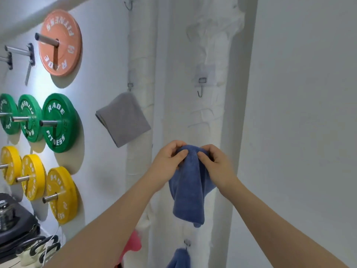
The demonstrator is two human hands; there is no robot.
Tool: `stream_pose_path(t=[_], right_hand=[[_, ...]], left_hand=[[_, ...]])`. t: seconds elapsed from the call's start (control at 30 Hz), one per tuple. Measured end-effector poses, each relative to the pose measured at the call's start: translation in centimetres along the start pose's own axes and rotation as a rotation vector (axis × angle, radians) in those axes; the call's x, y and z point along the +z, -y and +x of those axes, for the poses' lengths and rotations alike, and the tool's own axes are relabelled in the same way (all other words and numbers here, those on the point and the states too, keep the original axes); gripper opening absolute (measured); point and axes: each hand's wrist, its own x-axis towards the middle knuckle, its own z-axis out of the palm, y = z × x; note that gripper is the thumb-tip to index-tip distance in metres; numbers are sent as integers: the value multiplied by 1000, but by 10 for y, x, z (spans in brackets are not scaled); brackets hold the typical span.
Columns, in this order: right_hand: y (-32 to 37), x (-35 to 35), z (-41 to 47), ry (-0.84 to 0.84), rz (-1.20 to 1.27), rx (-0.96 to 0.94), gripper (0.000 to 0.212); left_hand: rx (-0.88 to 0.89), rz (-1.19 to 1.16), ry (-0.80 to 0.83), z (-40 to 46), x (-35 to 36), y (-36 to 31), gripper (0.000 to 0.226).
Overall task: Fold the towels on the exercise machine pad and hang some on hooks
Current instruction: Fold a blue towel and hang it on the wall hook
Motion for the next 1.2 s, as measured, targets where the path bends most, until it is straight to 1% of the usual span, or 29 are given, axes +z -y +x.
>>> stream_pose_path(t=[0.17,0.33,0.43,0.53,0.6,0.63,0.67,0.73,0.8,0.83,0.87,0.9,0.93,0.97,1.0,1.03,1.07,1.1,1.13,1.17,1.2], right_hand=[[37,-34,90,-33,-91,-205,12],[64,-52,159,-128,-174,-366,10],[66,-55,181,-182,-218,-411,8],[63,-54,189,-223,-304,-420,10],[56,-49,189,-260,-492,-455,10],[50,-46,188,-288,-588,-472,9],[43,-43,186,-319,-628,-487,8],[35,-37,180,-339,-567,-481,9],[26,-31,177,-310,-501,-456,14],[22,-26,174,-317,-548,-441,16],[17,-21,171,-371,-630,-439,20],[8,-17,168,-431,-737,-457,29],[-1,-12,165,-451,-801,-475,41],[-8,-7,160,-437,-832,-470,54],[-17,-4,153,-385,-849,-451,66],[-26,0,144,-325,-854,-432,76],[-35,2,133,-266,-856,-417,80],[-45,3,119,-255,-873,-433,80],[-55,5,103,-254,-908,-457,77],[-65,8,85,-256,-944,-463,71],[-74,10,66,-240,-950,-435,67]], left_hand=[[167,54,-44,89,-10,-45,16],[296,133,-129,155,-20,-73,17],[303,156,-151,179,-21,-73,16],[243,213,-177,196,-19,-67,15],[220,251,-231,205,-15,-59,14],[210,248,-246,206,-12,-56,15],[202,246,-249,205,-7,-53,17],[190,253,-249,200,-2,-40,20],[149,156,-280,194,5,-30,21],[99,85,-297,190,7,-25,20],[62,15,-271,184,11,-21,17],[59,51,-224,177,15,-18,14],[72,45,-200,173,20,-10,15],[34,16,-173,161,25,-5,13],[-9,-83,-169,153,31,-2,13],[3,-94,-229,140,33,4,22],[10,-100,-273,126,37,6,24],[-11,-135,-283,108,38,3,18],[-28,-106,-289,94,35,6,16],[-54,-62,-282,77,31,5,20],[-64,-6,-251,58,26,11,19]])
